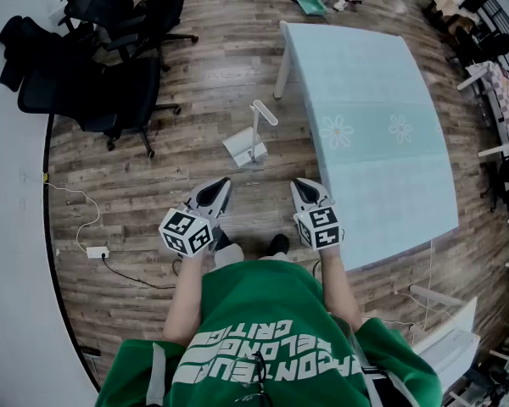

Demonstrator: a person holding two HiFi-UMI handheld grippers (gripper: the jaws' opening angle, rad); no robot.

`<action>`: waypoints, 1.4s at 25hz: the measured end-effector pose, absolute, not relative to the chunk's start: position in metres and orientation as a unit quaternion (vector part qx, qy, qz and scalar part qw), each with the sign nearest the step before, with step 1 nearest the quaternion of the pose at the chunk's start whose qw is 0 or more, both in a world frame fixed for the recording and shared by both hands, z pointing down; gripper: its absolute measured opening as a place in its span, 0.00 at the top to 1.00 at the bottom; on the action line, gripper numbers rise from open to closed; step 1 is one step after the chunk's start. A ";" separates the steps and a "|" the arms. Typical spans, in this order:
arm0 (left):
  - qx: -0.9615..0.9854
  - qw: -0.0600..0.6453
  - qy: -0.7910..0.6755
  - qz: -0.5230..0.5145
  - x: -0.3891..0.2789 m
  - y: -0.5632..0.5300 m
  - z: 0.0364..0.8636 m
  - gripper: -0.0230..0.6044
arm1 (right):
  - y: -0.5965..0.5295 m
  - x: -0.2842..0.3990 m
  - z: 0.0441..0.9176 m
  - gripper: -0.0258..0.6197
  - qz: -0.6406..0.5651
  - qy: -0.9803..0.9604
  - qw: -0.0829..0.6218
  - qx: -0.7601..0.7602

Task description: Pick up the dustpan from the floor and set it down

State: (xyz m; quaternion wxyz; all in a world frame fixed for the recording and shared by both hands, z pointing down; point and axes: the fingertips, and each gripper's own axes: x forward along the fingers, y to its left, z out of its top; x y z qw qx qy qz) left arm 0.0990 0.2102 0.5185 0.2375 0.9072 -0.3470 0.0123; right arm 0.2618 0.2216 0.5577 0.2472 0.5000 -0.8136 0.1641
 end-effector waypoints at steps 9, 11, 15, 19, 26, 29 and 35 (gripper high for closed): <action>0.912 0.236 -0.335 0.011 0.076 0.194 0.520 0.96 | 0.210 0.239 0.561 0.95 0.167 -0.806 0.252 0.509; 0.914 0.235 -0.332 0.012 0.066 0.190 0.521 0.96 | 0.206 0.230 0.562 0.95 0.169 -0.805 0.247 0.512; 0.917 0.232 -0.323 0.015 0.041 0.182 0.521 0.96 | 0.199 0.211 0.562 0.95 0.171 -0.797 0.240 0.528; 0.922 0.230 -0.311 0.018 0.014 0.172 0.521 0.96 | 0.192 0.196 0.562 0.95 0.172 -0.779 0.239 0.554; 0.920 0.245 -0.305 0.024 -0.015 0.149 0.537 0.96 | 0.182 0.172 0.557 0.95 0.186 -0.769 0.222 0.570; 0.921 0.246 -0.300 0.025 -0.012 0.135 0.535 0.96 | 0.169 0.179 0.552 0.95 0.191 -0.764 0.217 0.576; 0.918 0.241 -0.313 0.030 -0.012 0.095 0.542 0.96 | 0.117 0.190 0.552 0.95 0.202 -0.767 0.187 0.580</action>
